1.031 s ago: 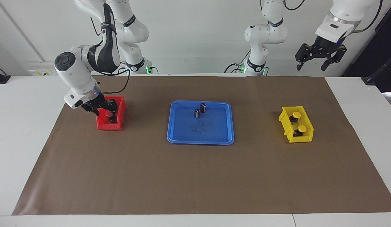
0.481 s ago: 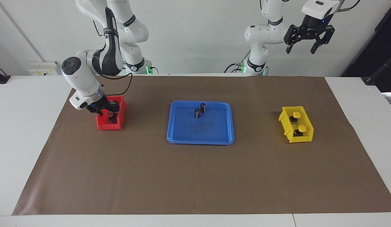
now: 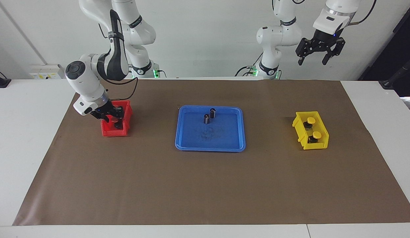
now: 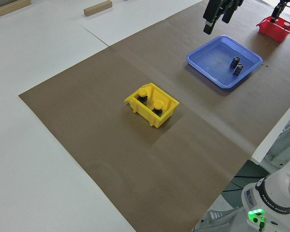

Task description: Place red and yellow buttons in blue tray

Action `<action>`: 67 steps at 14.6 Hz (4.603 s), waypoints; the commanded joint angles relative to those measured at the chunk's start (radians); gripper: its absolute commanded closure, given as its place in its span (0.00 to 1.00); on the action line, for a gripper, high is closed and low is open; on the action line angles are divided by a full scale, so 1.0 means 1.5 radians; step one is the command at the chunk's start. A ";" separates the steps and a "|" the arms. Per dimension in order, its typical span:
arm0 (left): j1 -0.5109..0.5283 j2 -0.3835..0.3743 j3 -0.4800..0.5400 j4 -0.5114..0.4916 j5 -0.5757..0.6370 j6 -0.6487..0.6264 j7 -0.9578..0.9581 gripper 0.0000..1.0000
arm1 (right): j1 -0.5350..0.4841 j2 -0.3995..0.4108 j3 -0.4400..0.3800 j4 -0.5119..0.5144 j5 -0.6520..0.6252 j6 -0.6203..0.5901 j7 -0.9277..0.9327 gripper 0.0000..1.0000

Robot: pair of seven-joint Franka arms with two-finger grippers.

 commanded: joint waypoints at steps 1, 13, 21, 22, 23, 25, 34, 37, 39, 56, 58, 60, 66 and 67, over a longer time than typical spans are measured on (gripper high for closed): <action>0.008 0.037 0.001 -0.033 -0.006 0.068 0.006 0.00 | -0.007 -0.014 0.004 -0.019 0.011 0.016 -0.018 0.62; 0.086 0.212 0.001 -0.029 0.003 0.263 0.040 0.04 | 0.007 0.093 0.016 0.375 -0.021 -0.349 -0.006 0.85; 0.129 0.295 0.001 -0.052 0.014 0.380 0.042 0.31 | 0.237 0.194 0.031 0.506 0.015 -0.271 0.335 0.87; 0.130 0.296 0.001 -0.057 0.014 0.387 0.042 0.33 | 0.269 0.216 0.031 0.517 0.006 -0.262 0.377 0.87; 0.130 0.298 0.001 -0.062 0.014 0.396 0.042 0.33 | 0.310 0.259 0.031 0.554 0.007 -0.262 0.416 0.87; 0.131 0.302 0.001 -0.075 0.014 0.415 0.042 0.34 | 0.358 0.356 0.031 0.652 0.003 -0.271 0.501 0.87; 0.138 0.316 0.001 -0.103 0.014 0.440 0.045 0.34 | 0.419 0.366 0.033 0.549 0.016 -0.173 0.595 0.86; 0.137 0.319 0.001 -0.113 0.014 0.453 0.044 0.34 | 0.435 0.360 0.033 0.537 0.016 -0.177 0.598 0.84; 0.137 0.317 0.001 -0.119 0.014 0.458 0.044 0.36 | 0.435 0.357 0.033 0.529 0.016 -0.172 0.598 0.83; -0.014 0.318 -0.005 0.171 0.008 0.166 -0.238 0.99 | 0.348 0.270 0.027 0.535 0.004 -0.186 0.468 0.33; -0.094 0.322 -0.004 0.153 -0.017 0.201 -0.321 0.99 | 0.275 0.213 0.027 0.508 0.004 -0.222 0.368 0.30; -0.156 0.347 -0.004 0.148 -0.022 0.236 -0.387 0.99 | 0.197 0.132 0.027 0.422 0.005 -0.248 0.279 0.22; -0.263 0.406 -0.004 0.139 -0.024 0.306 -0.448 0.99 | 0.049 -0.100 0.027 0.070 0.008 -0.136 0.077 0.22; -0.272 0.413 -0.004 0.141 -0.024 0.314 -0.454 0.99 | 0.034 -0.117 0.026 0.035 0.008 -0.121 0.057 0.22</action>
